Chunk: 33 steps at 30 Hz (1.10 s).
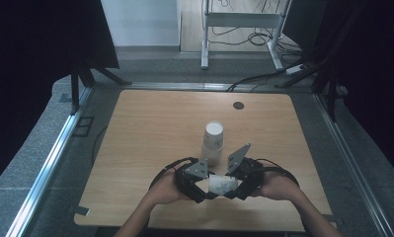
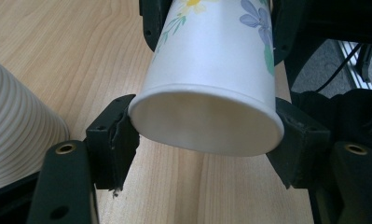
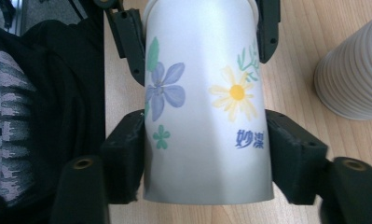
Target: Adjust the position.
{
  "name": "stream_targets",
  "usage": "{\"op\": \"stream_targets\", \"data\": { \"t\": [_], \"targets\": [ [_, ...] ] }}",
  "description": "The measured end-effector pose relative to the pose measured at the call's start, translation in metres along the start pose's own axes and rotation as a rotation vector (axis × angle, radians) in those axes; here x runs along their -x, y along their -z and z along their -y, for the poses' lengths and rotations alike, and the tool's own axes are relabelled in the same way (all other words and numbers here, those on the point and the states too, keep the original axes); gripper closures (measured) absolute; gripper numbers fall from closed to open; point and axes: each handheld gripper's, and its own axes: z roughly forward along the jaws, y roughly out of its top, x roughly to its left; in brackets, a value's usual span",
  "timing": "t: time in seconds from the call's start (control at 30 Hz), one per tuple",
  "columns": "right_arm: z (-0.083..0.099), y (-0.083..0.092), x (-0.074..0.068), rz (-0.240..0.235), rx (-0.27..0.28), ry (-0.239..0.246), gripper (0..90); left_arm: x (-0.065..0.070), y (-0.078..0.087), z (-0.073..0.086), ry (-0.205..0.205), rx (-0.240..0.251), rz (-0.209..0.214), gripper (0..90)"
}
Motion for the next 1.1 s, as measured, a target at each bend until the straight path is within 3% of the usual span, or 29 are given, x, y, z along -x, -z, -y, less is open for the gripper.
{"op": "stream_targets", "data": {
  "t": [0.27, 0.47, 0.63, 0.8, 1.1],
  "targets": [
    [0.003, 0.001, -0.001, 0.007, 0.024, -0.007, 36.2, 0.000, 0.001, 0.000, 0.006, 0.014, 0.003, 27.8],
    [0.006, 0.006, -0.003, 0.012, 0.078, -0.024, 36.2, -0.003, 0.006, 0.003, 0.045, 0.073, 0.010, 19.8],
    [0.015, 0.011, -0.003, 0.020, 0.164, -0.038, 36.2, -0.006, 0.011, 0.007, 0.078, 0.133, 0.033, 16.6],
    [0.025, 0.013, -0.003, 0.026, 0.247, -0.044, 36.2, -0.007, 0.015, 0.007, 0.089, 0.162, 0.039, 15.6],
    [0.042, 0.003, -0.006, 0.029, 0.385, -0.057, 36.1, -0.010, 0.020, 0.007, 0.122, 0.223, 0.061, 15.1]
  ]
}}
